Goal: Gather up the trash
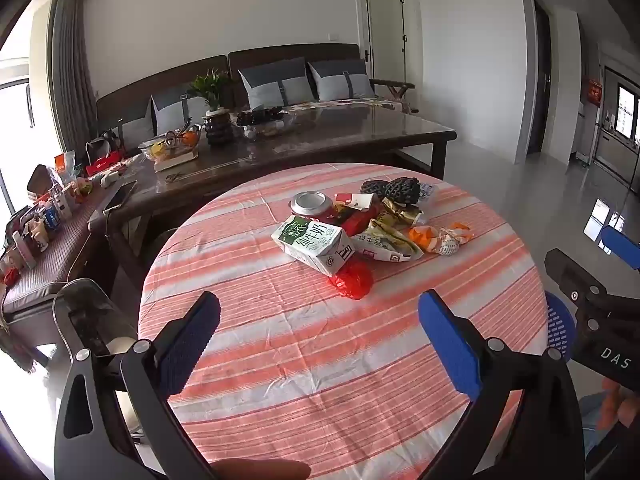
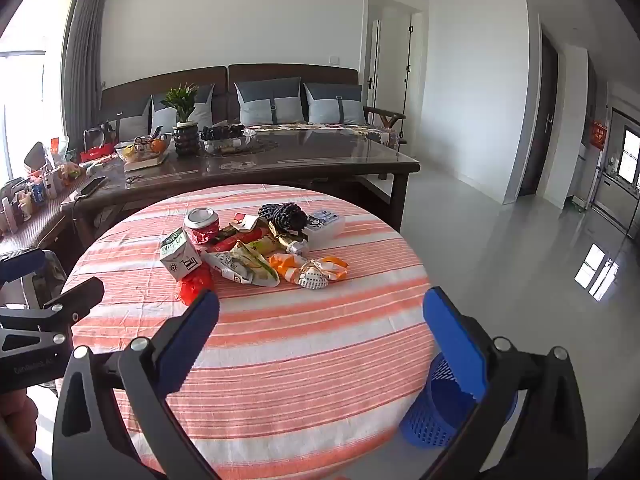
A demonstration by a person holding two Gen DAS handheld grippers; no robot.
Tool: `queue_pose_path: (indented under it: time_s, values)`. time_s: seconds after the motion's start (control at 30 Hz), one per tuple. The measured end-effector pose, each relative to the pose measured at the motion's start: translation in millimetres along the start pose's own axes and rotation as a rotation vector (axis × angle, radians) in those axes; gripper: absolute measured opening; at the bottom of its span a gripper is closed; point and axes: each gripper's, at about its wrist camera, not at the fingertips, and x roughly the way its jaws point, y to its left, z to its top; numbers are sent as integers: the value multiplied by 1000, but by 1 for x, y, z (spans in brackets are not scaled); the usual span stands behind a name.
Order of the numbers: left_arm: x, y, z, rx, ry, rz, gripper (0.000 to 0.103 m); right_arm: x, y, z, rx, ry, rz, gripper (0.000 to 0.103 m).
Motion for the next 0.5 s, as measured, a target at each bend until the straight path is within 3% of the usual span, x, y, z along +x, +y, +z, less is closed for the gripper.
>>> queue_pose_path:
  time_s: [0.5]
  values:
    - [-1,2,0,2,-1,2,98,3,5,0,-10,7,-4,98]
